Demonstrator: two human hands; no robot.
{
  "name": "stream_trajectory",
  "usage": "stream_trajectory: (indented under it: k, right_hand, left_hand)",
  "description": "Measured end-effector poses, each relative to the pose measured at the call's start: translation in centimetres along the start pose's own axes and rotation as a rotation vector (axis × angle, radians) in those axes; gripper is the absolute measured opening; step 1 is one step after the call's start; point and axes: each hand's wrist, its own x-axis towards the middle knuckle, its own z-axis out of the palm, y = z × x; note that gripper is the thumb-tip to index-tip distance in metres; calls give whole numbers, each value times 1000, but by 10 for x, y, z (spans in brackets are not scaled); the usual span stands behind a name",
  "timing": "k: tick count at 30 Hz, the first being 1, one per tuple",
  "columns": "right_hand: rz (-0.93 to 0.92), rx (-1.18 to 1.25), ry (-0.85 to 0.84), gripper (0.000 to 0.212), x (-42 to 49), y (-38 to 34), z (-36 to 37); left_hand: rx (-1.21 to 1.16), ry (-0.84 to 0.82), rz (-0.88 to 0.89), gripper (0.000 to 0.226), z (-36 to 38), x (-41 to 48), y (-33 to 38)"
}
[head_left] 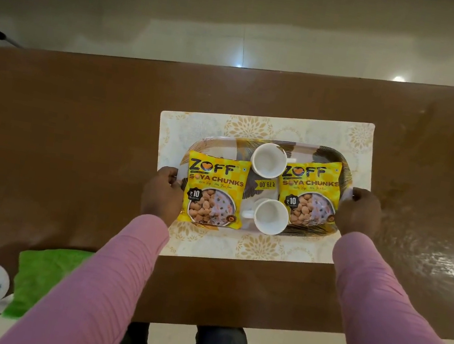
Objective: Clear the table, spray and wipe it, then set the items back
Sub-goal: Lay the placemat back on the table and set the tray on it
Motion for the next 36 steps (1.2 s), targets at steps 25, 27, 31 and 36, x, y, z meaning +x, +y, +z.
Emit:
stream_trajectory:
  k: [25, 27, 31, 36]
  right_hand:
    - [-481, -267, 77, 65, -290, -69, 95]
    - [-500, -258, 51, 67, -325, -74, 106]
    - [-534, -306, -21, 69, -382, -78, 121]
    - [-624, -343, -103, 67, -439, -84, 147]
  left_hand:
    - [357, 40, 459, 62, -121, -52, -134]
    - [414, 9, 504, 63, -138, -60, -154]
    - [463, -68, 564, 67, -163, -82, -181]
    - [467, -129, 576, 66, -173, -94, -221]
